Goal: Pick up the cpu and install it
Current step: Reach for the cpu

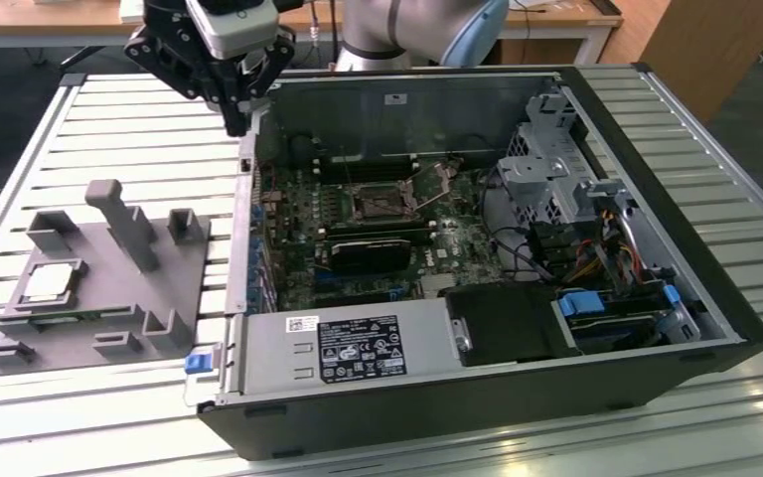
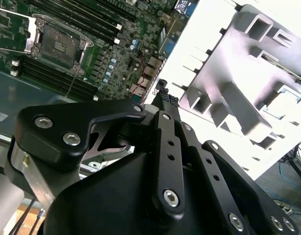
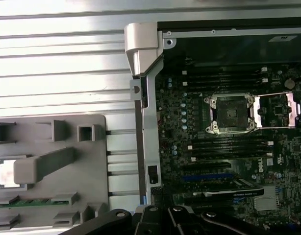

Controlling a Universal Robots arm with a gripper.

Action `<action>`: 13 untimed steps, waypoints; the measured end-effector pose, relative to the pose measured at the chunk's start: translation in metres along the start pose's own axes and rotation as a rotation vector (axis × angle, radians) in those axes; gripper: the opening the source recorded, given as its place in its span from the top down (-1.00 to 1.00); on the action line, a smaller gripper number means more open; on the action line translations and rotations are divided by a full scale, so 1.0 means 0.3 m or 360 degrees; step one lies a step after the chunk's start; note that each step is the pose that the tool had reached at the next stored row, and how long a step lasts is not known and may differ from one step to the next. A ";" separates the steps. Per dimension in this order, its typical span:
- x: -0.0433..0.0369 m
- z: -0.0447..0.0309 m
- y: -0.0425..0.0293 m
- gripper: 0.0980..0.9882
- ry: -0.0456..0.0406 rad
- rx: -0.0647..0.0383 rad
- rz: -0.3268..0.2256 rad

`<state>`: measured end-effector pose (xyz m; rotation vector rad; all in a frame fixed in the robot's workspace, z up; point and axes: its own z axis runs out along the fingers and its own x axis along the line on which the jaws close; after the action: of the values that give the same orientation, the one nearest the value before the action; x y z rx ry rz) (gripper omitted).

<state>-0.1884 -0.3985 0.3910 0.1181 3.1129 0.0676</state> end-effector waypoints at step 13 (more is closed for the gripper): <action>0.040 0.001 -0.007 0.98 0.0000 0.0000 0.0000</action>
<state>-0.2005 -0.3996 0.3903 0.1180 3.1130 0.0677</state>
